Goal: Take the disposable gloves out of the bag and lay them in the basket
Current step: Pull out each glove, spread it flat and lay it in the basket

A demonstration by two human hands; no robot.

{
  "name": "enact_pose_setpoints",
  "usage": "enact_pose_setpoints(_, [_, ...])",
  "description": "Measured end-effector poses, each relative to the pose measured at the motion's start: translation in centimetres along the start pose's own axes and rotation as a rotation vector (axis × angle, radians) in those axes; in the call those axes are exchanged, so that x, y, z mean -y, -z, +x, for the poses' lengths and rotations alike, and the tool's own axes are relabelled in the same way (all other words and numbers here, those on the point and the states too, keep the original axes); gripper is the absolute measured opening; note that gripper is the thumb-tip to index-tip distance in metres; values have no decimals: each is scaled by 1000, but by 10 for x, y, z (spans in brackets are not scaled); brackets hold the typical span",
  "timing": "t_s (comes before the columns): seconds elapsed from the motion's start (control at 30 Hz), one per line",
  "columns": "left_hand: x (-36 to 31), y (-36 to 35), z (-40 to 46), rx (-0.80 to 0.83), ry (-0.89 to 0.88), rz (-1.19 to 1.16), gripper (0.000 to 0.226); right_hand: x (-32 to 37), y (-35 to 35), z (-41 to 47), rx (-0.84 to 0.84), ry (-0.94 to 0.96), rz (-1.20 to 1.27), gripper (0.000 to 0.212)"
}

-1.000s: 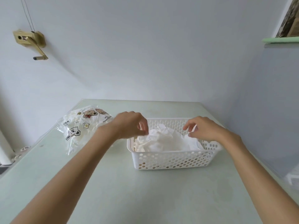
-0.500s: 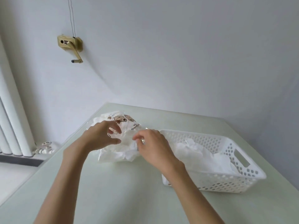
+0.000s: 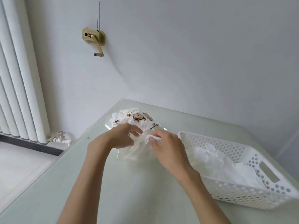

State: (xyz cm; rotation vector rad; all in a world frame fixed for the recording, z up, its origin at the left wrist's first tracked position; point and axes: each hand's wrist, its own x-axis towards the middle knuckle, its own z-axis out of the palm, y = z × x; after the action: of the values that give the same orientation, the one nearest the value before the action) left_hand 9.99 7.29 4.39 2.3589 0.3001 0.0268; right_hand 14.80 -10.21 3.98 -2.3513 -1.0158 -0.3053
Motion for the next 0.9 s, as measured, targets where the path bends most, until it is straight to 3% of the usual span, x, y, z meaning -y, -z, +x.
enact_pose_setpoints(0.17, [-9,5,-6,-73,-61,41,34,-11,24,6,-84,-161,465,12])
enact_pose_setpoints(0.23, [-20,6,-11,-109,-143,-80,22,-17,33,6,-41,-205,576,14])
enact_pose_setpoints(0.33, [-42,5,-18,-73,-239,-374,56,-23,39,4,-12,-240,663,16])
enact_pose_setpoints(0.47, [-48,-4,-18,92,-323,-231,59,-24,47,1,-122,-273,716,20])
enact_pose_setpoints(0.53, [-52,-7,-17,79,-356,-174,42,-23,51,0,-176,-275,744,25])
enact_pose_setpoints(0.63, [-66,-8,-20,-80,-360,-367,32,-25,57,2,-188,-354,807,47])
enact_pose_setpoints(0.73, [-71,-8,-19,-250,-290,-622,29,-29,70,4,52,-404,890,84])
enact_pose_setpoints(0.77, [-72,-7,-18,-277,-262,-684,29,-31,74,3,146,-375,899,83])
enact_pose_setpoints(0.83, [-69,-4,-18,-300,-200,-779,27,-32,80,-1,274,-301,867,54])
enact_pose_setpoints(0.9, [-67,-2,-18,-312,-144,-830,26,-33,85,-5,301,-283,824,30])
